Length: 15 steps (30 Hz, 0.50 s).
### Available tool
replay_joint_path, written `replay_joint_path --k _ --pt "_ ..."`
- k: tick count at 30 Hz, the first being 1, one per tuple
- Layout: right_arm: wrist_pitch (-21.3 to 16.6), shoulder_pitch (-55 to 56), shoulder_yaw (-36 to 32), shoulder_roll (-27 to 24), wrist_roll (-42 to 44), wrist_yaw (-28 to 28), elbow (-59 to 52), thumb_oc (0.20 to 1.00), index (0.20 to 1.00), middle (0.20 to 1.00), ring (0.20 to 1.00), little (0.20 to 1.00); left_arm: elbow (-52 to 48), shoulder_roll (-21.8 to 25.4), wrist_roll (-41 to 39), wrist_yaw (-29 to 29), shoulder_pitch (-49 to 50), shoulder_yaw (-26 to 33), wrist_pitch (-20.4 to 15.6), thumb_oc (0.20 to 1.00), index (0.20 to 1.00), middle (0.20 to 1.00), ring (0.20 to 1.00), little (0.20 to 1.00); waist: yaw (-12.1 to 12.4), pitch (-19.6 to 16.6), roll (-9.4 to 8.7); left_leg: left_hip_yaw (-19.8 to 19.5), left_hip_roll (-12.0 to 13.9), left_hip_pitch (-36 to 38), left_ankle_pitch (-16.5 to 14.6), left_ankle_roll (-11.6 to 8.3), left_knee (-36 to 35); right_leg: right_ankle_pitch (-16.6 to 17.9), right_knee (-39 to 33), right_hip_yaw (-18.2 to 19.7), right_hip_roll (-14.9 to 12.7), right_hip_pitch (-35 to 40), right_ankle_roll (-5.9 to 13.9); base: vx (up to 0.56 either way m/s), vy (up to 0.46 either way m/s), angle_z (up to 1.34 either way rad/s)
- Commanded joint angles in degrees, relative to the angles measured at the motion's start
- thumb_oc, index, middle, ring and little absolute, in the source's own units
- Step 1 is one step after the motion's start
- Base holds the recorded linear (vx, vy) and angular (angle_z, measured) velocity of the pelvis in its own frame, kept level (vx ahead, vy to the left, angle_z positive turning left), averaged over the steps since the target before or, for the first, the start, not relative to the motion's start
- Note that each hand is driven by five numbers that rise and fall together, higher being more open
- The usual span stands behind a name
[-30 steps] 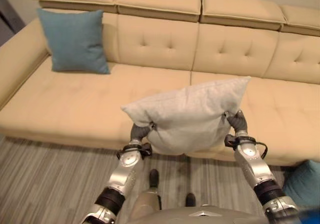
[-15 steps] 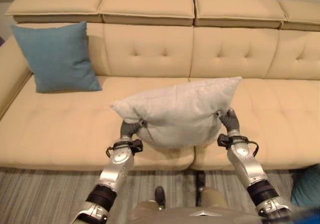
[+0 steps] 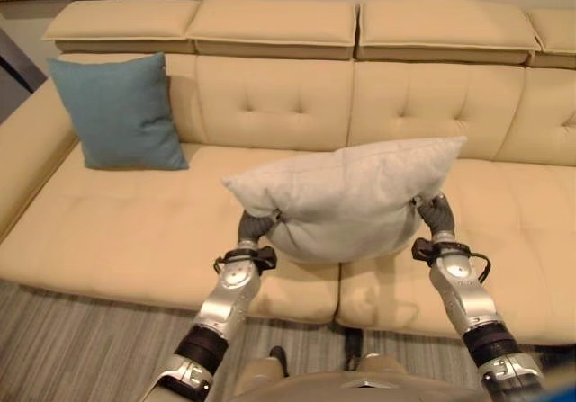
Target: Pick up all the scattered cushions and arrange them neatly on the sofa.
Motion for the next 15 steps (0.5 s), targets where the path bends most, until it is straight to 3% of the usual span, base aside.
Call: replay_joint_path --k 1,8,15 --pt "-4.5 -5.6 2.8 1.8 -1.2 1.5 -5.5 0.2 0.2 0.2 0.2 0.2 -5.2 -1.0 3.2 -1.2 -6.4 -1.3 -5.3 0.2 0.2 0.2 0.2 0.2 1.2 -3.7 -0.39 -0.4 1.1 -0.9 2.6 -1.81 -4.0 -5.6 5.1 3.3 0.8 4.7 6.36 0.27 0.107 -0.58" --pt "-3.9 -8.2 3.3 0.7 -4.5 0.7 -7.4 0.2 0.2 0.2 0.2 0.2 -6.3 0.5 3.9 -0.7 -7.1 -0.5 -4.9 0.2 0.2 0.2 0.2 0.2 1.6 -5.2 0.02 1.8 0.0 4.9 1.5 -0.56 -7.5 -6.4 4.8 6.0 -0.2 6.7 6.69 0.18 0.081 -0.42" --pt "-3.8 -17.2 4.4 0.0 -9.1 -3.8 -7.5 0.2 0.2 0.2 0.2 0.2 -5.1 1.1 3.7 2.4 -15.4 -1.2 -5.8 0.2 0.2 0.2 0.2 0.2 1.2 -4.1 0.81 3.1 -0.2 3.2 1.4 0.22 -9.0 -5.0 4.3 7.9 -0.6 2.2 7.85 -0.01 0.036 -0.1"
